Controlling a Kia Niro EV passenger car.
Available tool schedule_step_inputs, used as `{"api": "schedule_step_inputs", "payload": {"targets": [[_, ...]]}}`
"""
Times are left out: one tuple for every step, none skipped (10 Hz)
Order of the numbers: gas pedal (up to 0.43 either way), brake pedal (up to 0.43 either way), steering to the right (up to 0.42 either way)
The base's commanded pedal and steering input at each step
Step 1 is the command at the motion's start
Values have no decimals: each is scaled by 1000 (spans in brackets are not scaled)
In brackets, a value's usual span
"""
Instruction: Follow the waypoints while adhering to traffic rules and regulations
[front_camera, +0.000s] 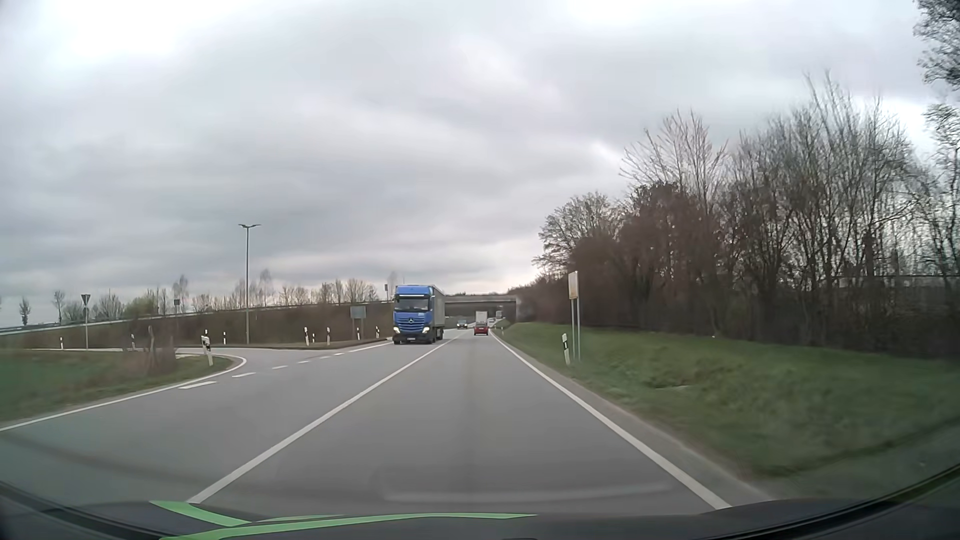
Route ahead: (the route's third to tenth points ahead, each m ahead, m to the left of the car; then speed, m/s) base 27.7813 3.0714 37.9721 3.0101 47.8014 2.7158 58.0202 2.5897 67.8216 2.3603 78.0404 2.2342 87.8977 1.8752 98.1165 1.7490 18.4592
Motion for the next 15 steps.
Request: {"api": "schedule_step_inputs", "payload": {"targets": [[130,0,0],[130,0,0],[130,0,0],[130,0,0],[138,0,0],[138,0,0],[138,0,-1],[138,0,-1],[138,0,-1],[138,0,-1],[138,0,-2],[138,0,-2],[138,0,-2],[138,0,-2],[138,0,-2]]}}
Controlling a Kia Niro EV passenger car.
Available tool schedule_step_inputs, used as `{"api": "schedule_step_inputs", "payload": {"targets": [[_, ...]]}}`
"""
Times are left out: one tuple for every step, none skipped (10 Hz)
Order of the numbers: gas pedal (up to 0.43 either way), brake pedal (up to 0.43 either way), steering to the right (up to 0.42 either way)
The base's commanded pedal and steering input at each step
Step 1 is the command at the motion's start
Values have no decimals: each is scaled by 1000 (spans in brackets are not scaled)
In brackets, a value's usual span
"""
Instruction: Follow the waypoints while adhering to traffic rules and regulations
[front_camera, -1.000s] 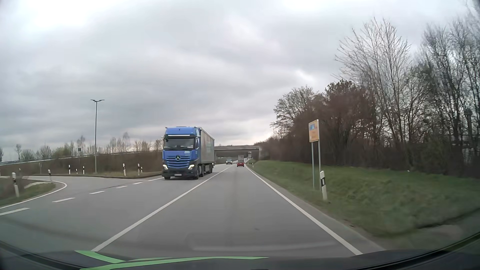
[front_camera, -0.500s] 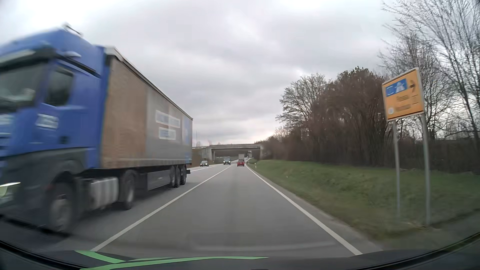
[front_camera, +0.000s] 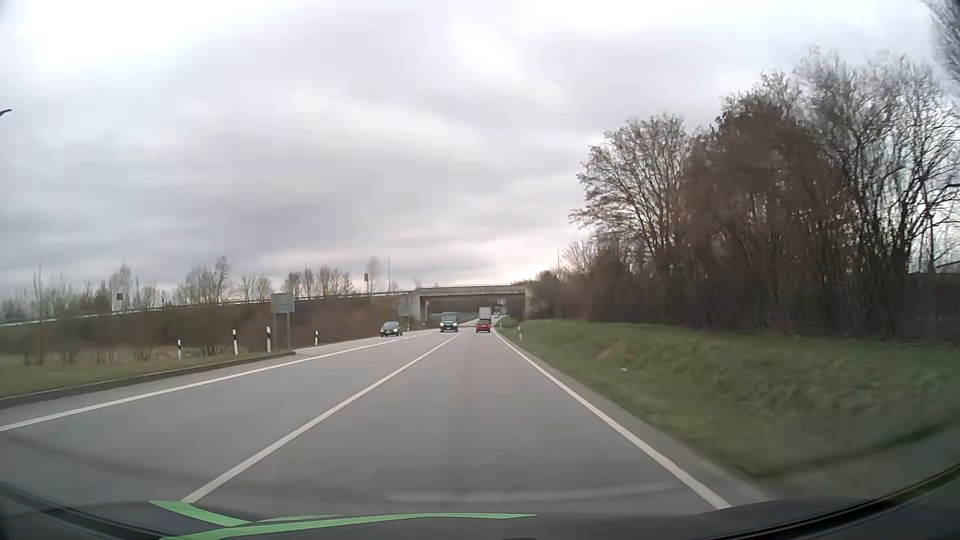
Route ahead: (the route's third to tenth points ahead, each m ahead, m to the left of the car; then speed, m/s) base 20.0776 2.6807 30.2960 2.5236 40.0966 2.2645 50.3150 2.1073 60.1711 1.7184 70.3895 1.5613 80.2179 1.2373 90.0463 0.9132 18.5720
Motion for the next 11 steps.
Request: {"api": "schedule_step_inputs", "payload": {"targets": [[138,0,-2],[138,0,-2],[138,0,-1],[138,0,-1],[138,0,0],[138,0,0],[138,0,0],[138,0,0],[138,0,0],[138,0,0],[138,0,0]]}}
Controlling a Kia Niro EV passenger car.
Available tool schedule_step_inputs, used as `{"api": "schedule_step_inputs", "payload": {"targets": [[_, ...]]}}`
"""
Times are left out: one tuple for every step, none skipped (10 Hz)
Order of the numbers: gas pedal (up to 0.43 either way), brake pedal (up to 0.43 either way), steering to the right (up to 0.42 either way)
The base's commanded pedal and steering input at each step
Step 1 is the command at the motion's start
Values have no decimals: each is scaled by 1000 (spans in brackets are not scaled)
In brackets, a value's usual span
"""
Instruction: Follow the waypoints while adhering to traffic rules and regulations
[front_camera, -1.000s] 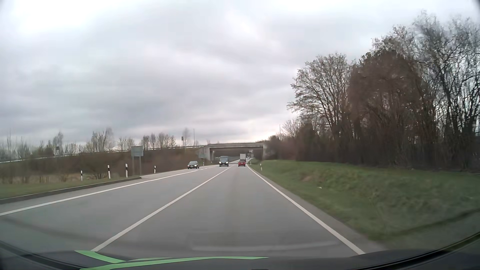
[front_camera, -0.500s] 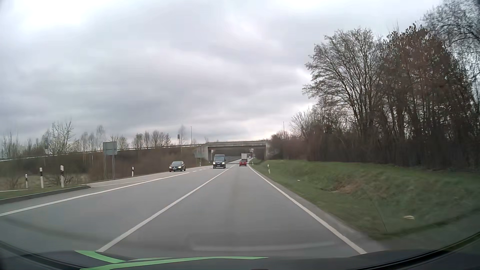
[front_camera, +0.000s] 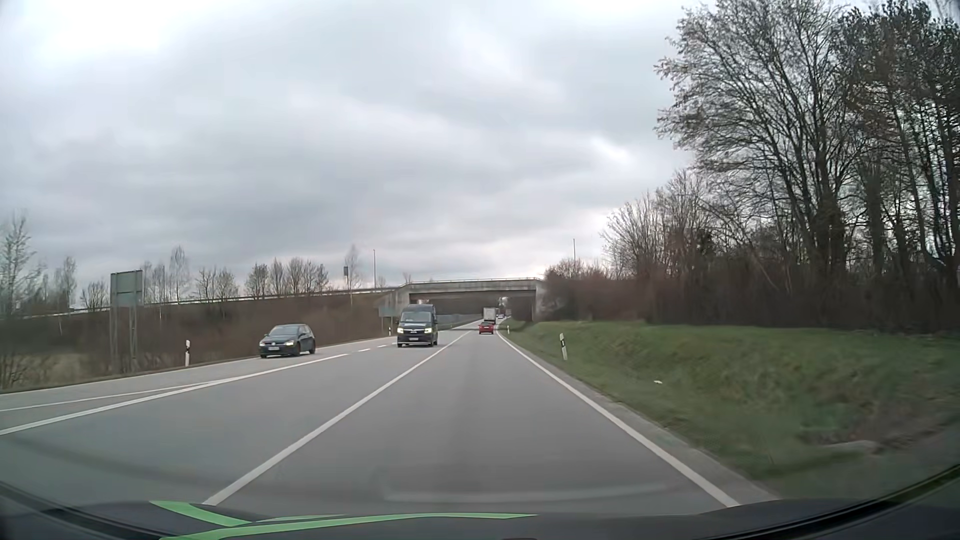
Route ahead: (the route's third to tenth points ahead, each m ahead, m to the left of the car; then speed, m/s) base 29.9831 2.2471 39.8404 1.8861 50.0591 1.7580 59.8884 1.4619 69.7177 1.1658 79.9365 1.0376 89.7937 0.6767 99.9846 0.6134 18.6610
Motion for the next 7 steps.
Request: {"api": "schedule_step_inputs", "payload": {"targets": [[138,0,0],[138,0,0],[138,0,1],[138,0,0],[138,0,1],[138,0,2],[138,0,2]]}}
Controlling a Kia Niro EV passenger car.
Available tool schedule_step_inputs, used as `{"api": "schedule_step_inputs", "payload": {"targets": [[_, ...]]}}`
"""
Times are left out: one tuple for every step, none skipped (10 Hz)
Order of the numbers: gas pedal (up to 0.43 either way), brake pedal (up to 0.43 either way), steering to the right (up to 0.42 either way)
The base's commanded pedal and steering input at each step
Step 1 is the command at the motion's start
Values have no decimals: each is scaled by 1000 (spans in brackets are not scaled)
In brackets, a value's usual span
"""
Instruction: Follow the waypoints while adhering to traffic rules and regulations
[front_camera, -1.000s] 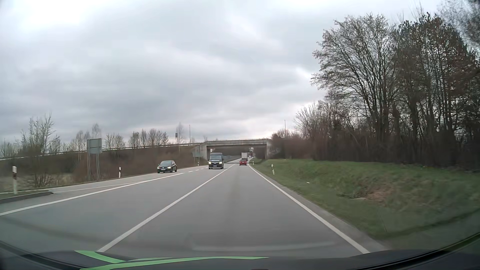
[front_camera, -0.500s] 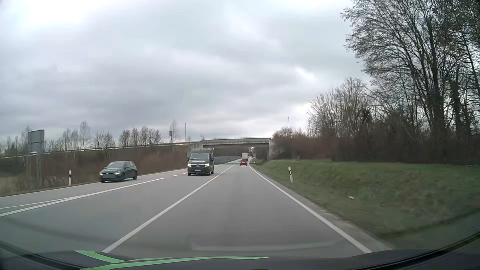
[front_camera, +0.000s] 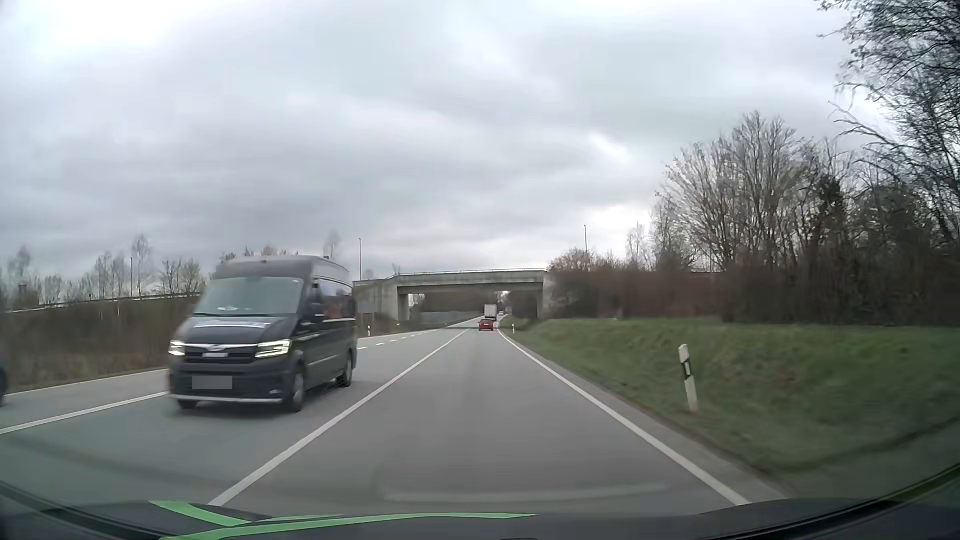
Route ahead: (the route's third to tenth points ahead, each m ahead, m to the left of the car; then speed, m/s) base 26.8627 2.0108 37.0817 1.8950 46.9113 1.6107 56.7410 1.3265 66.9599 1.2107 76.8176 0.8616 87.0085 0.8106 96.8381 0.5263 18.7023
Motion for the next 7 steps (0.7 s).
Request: {"api": "schedule_step_inputs", "payload": {"targets": [[138,0,2],[138,0,2],[138,0,2],[138,0,2],[138,0,2],[138,0,2],[138,0,2]]}}
